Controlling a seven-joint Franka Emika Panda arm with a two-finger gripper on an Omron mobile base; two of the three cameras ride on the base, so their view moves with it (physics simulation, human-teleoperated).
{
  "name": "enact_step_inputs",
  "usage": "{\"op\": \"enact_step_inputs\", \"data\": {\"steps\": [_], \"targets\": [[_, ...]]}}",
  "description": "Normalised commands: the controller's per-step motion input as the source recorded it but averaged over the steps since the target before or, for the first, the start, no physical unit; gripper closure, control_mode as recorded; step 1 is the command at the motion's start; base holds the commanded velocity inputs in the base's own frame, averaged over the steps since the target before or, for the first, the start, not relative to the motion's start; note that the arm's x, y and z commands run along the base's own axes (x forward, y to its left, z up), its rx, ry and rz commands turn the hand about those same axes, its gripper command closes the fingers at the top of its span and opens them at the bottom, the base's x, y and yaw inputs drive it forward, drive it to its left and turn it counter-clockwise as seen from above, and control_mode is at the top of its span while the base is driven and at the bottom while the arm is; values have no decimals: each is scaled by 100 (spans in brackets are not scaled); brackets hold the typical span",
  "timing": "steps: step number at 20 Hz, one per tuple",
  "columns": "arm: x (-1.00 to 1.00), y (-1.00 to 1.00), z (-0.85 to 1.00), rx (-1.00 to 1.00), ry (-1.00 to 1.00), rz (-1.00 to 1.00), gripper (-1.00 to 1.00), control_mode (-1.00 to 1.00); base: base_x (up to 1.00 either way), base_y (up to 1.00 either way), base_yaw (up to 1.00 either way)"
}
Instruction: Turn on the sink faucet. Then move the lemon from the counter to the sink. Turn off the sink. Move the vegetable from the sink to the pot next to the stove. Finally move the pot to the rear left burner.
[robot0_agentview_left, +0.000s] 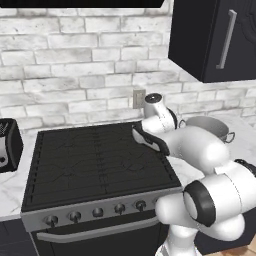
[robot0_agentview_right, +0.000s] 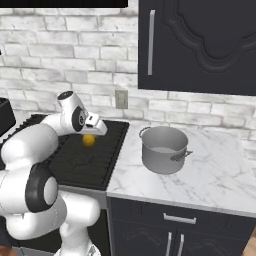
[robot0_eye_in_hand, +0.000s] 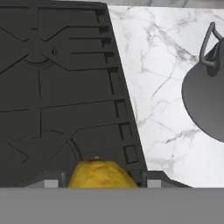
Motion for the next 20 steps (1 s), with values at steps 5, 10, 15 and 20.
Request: {"op": "enact_step_inputs", "data": {"steps": [5, 10, 15, 20], "targets": [[0, -81, 21, 0, 0, -13, 100, -100, 0, 0, 0], [0, -84, 15, 0, 0, -11, 100, -100, 0, 0, 0], [-1, -68, 16, 0, -2, -10, 100, -100, 0, 0, 0], [-2, -51, 6, 0, -6, -9, 100, -100, 0, 0, 0]]}}
